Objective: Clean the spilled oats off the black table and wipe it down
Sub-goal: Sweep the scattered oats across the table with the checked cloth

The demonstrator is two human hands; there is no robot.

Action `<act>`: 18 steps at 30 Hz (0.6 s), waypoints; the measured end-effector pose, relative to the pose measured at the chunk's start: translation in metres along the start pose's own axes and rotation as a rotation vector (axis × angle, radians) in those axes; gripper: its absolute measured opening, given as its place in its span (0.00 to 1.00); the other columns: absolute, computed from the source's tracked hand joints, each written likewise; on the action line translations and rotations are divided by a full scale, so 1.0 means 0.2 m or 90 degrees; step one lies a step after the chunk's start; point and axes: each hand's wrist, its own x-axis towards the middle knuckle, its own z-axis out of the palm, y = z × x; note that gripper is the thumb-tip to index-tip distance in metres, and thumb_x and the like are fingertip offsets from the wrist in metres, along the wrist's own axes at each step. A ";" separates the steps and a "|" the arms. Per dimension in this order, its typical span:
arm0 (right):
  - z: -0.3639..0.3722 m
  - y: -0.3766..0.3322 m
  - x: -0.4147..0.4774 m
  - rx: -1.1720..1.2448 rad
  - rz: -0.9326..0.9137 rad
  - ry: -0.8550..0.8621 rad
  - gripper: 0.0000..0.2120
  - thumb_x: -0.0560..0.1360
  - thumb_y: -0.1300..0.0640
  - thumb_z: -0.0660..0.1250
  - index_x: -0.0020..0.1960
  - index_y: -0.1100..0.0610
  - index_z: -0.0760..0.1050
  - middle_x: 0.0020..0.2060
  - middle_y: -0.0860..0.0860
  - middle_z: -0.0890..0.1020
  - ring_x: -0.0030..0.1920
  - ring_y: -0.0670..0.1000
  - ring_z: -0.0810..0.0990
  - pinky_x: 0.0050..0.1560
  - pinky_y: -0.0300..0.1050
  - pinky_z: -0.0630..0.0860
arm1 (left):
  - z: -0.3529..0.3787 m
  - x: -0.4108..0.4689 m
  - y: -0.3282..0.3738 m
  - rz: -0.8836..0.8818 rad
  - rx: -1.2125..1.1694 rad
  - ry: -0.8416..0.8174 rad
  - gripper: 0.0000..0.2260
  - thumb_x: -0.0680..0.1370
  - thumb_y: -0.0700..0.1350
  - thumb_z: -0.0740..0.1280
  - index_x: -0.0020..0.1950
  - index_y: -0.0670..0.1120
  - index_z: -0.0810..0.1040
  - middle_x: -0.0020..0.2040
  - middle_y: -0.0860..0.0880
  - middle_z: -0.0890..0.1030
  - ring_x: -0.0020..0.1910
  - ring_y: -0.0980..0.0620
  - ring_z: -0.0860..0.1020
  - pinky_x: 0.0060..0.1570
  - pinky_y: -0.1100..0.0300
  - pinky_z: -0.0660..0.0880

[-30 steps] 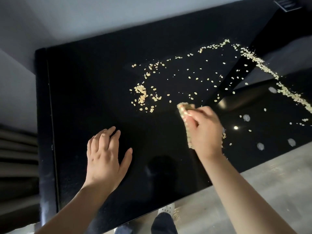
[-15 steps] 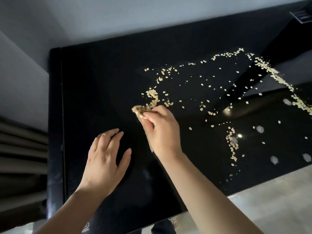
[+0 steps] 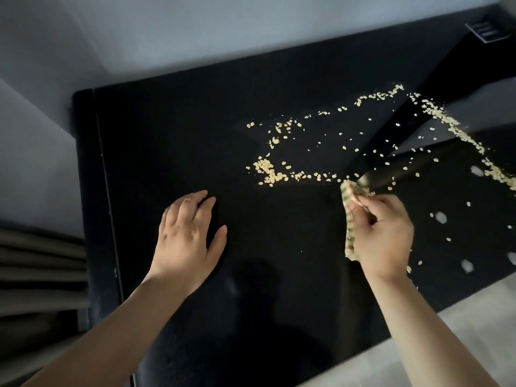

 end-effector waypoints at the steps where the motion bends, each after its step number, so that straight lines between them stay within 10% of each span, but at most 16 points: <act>1: -0.02 -0.02 -0.01 0.015 0.010 0.017 0.06 0.73 0.64 0.71 0.50 0.61 0.83 0.44 0.55 0.80 0.42 0.54 0.79 0.43 0.47 0.76 | 0.00 0.01 -0.01 0.006 0.003 0.000 0.26 0.76 0.56 0.56 0.66 0.39 0.74 0.66 0.43 0.72 0.66 0.43 0.69 0.66 0.45 0.65; 18: 0.43 -0.58 -0.02 0.035 -0.183 -0.107 0.12 0.75 0.50 0.63 0.46 0.55 0.83 0.42 0.50 0.80 0.40 0.51 0.78 0.36 0.42 0.75 | -0.01 -0.01 -0.15 0.093 -0.006 -0.061 0.28 0.78 0.58 0.54 0.72 0.42 0.69 0.71 0.48 0.67 0.72 0.48 0.62 0.70 0.48 0.58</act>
